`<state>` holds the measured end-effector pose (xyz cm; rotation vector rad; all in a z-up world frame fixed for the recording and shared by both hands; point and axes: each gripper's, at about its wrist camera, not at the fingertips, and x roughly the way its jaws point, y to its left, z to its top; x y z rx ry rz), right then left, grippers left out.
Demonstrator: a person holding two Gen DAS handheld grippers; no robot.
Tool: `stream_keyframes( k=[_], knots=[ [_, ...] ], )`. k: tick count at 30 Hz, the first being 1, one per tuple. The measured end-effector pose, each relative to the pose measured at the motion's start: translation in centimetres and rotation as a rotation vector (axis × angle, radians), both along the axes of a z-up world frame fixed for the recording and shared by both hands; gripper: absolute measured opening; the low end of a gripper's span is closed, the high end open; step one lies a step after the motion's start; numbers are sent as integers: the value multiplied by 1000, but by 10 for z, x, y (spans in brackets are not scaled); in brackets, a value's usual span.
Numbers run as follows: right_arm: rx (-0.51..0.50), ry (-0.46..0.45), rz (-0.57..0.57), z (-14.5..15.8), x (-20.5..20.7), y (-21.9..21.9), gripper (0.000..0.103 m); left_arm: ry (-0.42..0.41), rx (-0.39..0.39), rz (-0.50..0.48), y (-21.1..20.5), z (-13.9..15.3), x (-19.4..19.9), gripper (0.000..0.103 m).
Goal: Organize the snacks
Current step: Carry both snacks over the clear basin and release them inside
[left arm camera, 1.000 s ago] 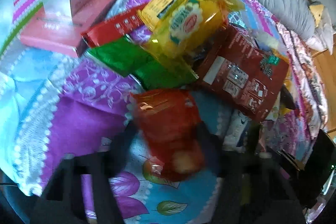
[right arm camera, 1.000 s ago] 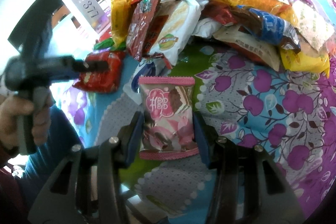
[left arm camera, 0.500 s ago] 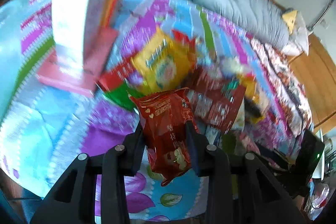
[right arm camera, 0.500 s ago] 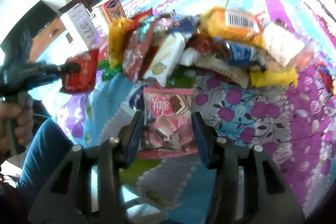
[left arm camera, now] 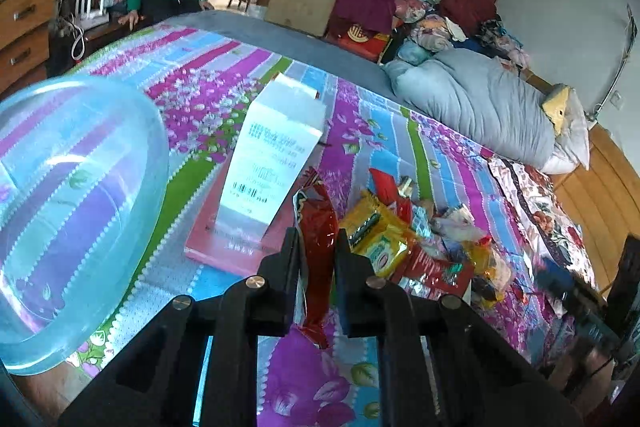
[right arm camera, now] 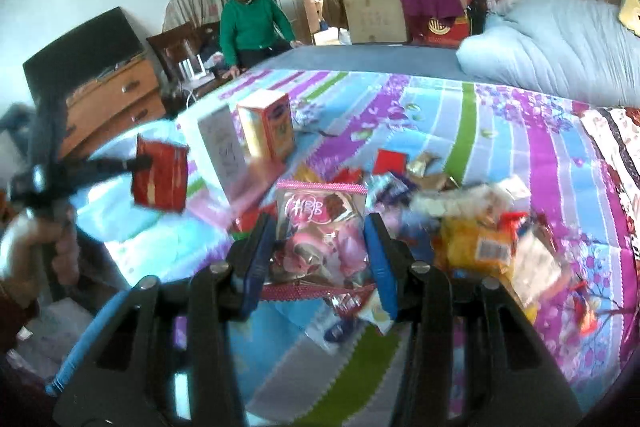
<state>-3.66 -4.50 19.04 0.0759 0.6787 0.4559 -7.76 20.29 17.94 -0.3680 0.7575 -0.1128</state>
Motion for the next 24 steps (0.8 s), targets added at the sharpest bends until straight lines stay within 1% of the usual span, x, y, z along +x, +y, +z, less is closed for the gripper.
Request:
stream_keyframes(
  k=[3,6,9,11,13,15,18,24],
  knots=[
    [-6,-11,23,6,-3,12,47,-25,-13,-5,7,1,-11,15],
    [-11,-17,48,11,-2,27,47,-55,-27,16,12,9,-19,15],
    [-5,-31,69,22,2,41,47,-89,-42,52,24,24,-26,15],
    [1,-58,91,36,8,56,47,-110,-47,83,39,35,-30,15],
    [11,-78,114,48,13,69,47,-137,-32,125,56,46,-35,15],
    [26,-99,147,60,18,89,47,-157,-20,173,75,55,-39,15],
    [40,-119,210,75,26,125,47,-169,-31,243,107,61,-45,15],
    [26,-158,352,99,34,210,47,-191,-31,346,163,66,-57,15]
  ],
)
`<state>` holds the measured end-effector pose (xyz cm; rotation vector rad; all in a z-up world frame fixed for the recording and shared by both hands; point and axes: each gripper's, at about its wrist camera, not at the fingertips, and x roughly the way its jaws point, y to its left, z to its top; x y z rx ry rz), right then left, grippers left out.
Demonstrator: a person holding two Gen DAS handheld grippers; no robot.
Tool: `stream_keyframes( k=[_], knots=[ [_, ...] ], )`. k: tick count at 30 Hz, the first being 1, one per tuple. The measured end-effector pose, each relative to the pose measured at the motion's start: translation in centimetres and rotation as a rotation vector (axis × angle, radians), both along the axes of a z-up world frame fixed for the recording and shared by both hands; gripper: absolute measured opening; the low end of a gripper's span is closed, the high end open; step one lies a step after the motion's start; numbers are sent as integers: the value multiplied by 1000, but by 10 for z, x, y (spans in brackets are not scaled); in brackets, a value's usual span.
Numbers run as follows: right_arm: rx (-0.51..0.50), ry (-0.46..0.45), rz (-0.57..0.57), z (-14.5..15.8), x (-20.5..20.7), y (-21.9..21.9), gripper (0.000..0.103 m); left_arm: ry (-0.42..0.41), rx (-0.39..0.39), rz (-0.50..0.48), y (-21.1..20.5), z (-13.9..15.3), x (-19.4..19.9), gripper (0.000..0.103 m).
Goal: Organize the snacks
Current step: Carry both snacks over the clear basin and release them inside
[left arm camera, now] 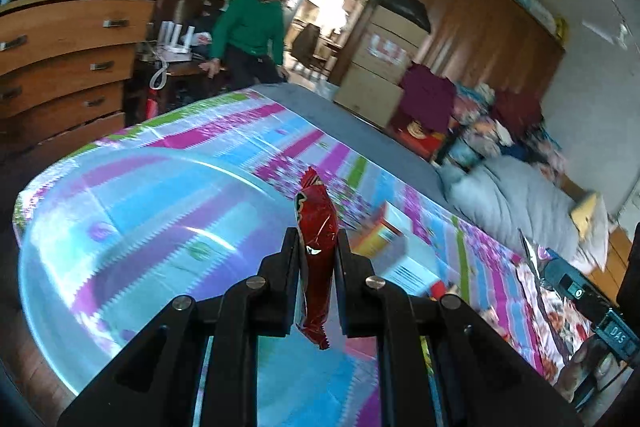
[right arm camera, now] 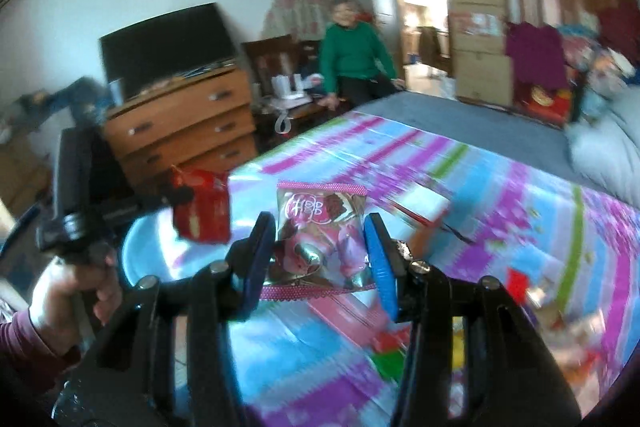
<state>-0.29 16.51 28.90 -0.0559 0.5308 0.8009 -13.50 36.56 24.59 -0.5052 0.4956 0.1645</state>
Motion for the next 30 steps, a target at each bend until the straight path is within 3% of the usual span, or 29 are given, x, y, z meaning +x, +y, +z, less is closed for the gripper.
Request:
stream_keyframes(
  k=[4,12,30],
  knots=[
    [-10,4,67,7,7,50,47,-7,-6,48,26,0,-5,15],
    [-19,42,132,4,11,111,47,33,4,107,62,-15,-8,15],
    [-96,95,177,-15,13,166,47,163,91,191,93,-47,-1,15]
  ],
)
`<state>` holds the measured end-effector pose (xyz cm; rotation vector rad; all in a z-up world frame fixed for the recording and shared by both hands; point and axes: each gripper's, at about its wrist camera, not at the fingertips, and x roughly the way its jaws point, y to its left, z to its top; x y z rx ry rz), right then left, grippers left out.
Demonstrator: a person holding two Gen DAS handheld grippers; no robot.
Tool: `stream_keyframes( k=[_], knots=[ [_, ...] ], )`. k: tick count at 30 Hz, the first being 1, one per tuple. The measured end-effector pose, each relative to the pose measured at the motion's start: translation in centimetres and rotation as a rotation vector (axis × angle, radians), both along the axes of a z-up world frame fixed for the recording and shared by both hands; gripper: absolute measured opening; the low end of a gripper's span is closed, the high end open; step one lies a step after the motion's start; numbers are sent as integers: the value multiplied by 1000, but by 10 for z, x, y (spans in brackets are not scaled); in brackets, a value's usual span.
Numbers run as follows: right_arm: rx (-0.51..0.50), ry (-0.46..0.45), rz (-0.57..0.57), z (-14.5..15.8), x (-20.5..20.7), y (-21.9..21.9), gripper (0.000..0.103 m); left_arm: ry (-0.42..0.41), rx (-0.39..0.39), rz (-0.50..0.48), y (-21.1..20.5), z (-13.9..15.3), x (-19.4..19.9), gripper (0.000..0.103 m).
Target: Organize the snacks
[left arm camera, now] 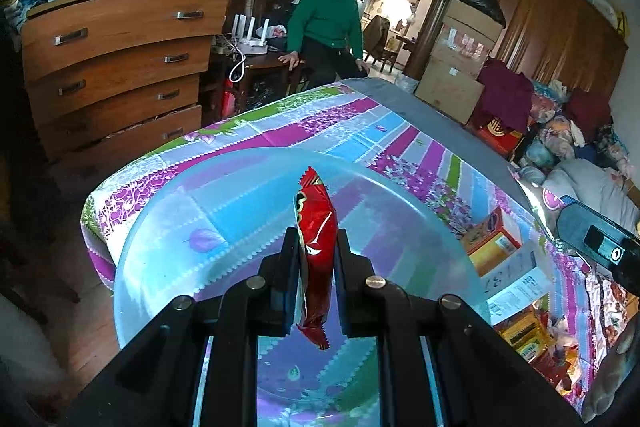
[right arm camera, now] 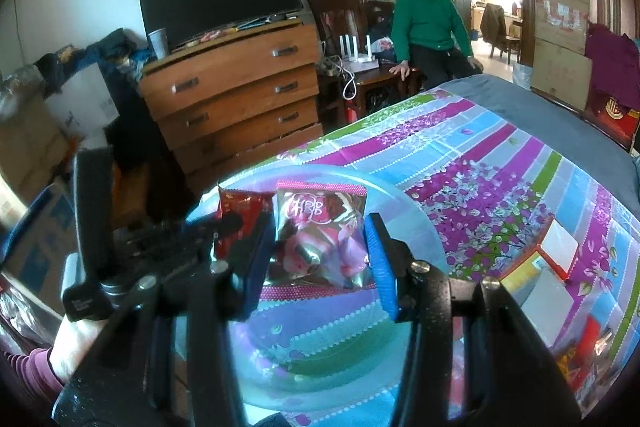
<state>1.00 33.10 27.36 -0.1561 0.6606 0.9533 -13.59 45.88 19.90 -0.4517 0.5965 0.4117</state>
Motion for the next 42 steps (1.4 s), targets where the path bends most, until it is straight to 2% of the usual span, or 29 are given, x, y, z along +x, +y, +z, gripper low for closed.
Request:
stream_keyframes(
  k=[18,37,38,39,40,41,42],
  knots=[
    [-23,13,9,-7,0,11,47,31,28,5,0,-3,4,15],
    [-69,70,39,-31,4,24,49,66,29,28,2,-10,9,15],
    [-76,75,45,-33,4,26,49,72,23,32,5,-12,13,21],
    [-84,80,48,-35,4,26,53,75,21,36,6,-13,13,36],
    [-88,81,46,-36,4,26,58,75,22,40,6,-13,12,45],
    [-82,78,41,-36,3,24,67,75,25,45,6,-13,12,60],
    [-74,78,40,-35,2,22,71,70,33,54,6,-13,11,71]
  ],
)
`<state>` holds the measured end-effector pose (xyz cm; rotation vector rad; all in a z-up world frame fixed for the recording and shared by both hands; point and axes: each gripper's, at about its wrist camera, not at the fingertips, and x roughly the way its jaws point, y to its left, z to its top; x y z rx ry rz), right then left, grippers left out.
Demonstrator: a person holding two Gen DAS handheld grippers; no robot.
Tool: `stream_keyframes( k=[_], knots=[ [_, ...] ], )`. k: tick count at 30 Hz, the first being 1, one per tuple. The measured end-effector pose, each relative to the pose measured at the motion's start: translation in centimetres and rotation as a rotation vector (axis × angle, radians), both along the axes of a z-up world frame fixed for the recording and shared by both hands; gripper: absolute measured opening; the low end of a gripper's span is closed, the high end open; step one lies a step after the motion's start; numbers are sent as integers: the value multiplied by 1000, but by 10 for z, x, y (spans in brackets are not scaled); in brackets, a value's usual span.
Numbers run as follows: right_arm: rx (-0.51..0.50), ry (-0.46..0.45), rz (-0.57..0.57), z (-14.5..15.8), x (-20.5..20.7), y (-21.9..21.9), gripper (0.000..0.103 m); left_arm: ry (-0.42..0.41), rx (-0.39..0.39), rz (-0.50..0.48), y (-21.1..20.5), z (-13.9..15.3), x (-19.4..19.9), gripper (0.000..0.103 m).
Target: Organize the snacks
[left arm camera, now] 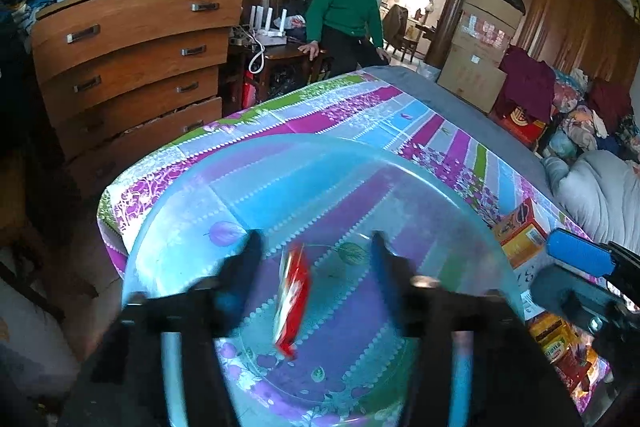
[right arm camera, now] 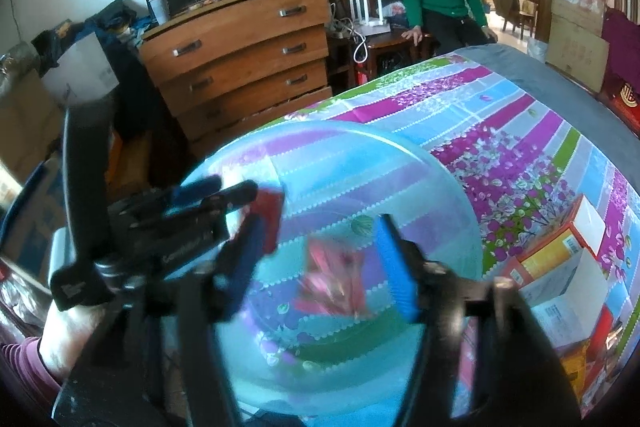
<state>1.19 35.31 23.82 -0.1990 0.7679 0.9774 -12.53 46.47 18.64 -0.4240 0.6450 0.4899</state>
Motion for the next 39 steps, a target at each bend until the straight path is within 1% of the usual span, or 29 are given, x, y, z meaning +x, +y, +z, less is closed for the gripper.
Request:
stream_keyframes(
  k=[2,3,5,7,8,10,11,12,13,14,16,17,18,19,20,21,24,26,27,29,31,32,34,36,38,39],
  knots=[
    [8,-5,-7,2,-4,-7,71,-19,11,4,-1,1,-3,81],
    [13,-9,-14,4,-7,-11,71,-27,15,2,-3,3,-4,82],
    [65,-46,-27,11,-23,-33,71,-39,16,-6,-8,6,-6,82],
    [124,-80,-48,13,-40,-60,71,-68,23,-33,-15,12,-8,82],
    [159,-95,-71,11,-51,-82,71,-82,39,-53,-24,17,-9,82],
    [183,-100,-137,1,-62,-118,75,-109,66,-93,-40,25,-10,82],
    [178,-85,-195,-9,-65,-144,78,-135,85,-120,-53,32,-12,82],
    [164,-70,-241,-19,-64,-164,78,-150,94,-137,-61,36,-13,83],
    [131,-49,-297,-33,-59,-188,78,-172,101,-167,-73,39,-15,83],
    [63,-23,-351,-52,-49,-213,78,-184,99,-191,-82,42,-15,83],
    [-74,-12,-415,-78,-31,-245,78,-202,81,-253,-102,47,-16,83],
    [-170,-17,-428,-95,-19,-262,78,-211,76,-283,-112,48,-16,83],
    [-226,-2,-432,-106,-9,-273,77,-216,76,-299,-119,50,-16,83],
    [-259,31,-439,-115,2,-283,77,-217,75,-320,-127,51,-15,83],
    [-267,87,-448,-125,15,-293,78,-217,72,-338,-134,51,-14,83],
    [-250,123,-458,-130,23,-298,78,-216,71,-355,-142,50,-15,83],
    [-133,244,-501,-142,40,-305,77,-215,68,-383,-157,48,-15,83],
    [-82,285,-552,-150,46,-301,77,-208,66,-398,-164,45,-12,83],
    [-68,292,-568,-153,50,-299,74,-205,65,-402,-166,45,-11,83],
    [-70,288,-595,-164,53,-294,69,-196,66,-413,-170,42,-9,83],
    [-84,263,-616,-168,57,-290,47,-185,73,-428,-176,39,-5,83],
    [-81,266,-620,-169,60,-291,29,-180,77,-439,-178,38,-4,83],
    [-59,256,-625,-164,58,-297,26,-176,81,-464,-183,37,-6,83],
    [-17,234,-614,-149,47,-305,24,-178,74,-498,-189,34,-8,83],
    [20,207,-598,-133,33,-312,22,-164,45,-557,-197,26,-9,83],
    [38,189,-592,-125,24,-316,21,-153,18,-592,-203,20,-8,83]
  ],
)
